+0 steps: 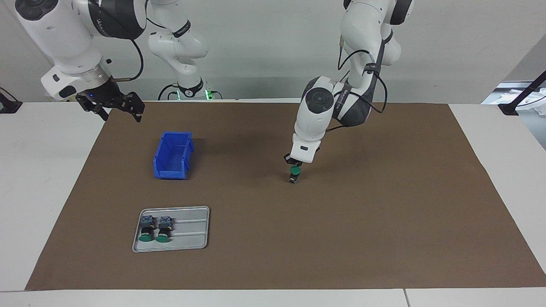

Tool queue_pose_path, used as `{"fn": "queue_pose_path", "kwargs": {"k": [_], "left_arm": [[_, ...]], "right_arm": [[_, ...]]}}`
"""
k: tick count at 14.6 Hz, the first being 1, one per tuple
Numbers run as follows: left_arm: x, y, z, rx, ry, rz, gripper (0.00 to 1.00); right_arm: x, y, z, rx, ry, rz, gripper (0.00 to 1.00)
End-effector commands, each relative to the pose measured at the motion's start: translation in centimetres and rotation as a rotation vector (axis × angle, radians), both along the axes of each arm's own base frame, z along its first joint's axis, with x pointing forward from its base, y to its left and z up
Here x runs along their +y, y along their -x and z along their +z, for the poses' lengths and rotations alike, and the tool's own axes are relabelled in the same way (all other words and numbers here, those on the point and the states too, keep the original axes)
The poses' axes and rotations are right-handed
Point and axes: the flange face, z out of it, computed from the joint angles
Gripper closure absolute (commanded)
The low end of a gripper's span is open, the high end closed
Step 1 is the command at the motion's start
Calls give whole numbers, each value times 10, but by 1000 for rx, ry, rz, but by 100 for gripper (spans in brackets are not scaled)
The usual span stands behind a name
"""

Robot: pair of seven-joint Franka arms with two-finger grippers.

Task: Place and press button with both arms

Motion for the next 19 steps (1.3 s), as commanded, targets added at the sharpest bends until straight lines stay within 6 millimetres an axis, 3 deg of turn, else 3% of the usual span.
{"fn": "queue_pose_path", "kwargs": {"k": [1,19], "left_arm": [[-5,-7,7,-44,2,35,100],[-7,13,-40,-67,12,9,100]], "right_arm": [[0,5,2,-2,-18,12,1],[0,5,2,-2,-18,12,1]]}}
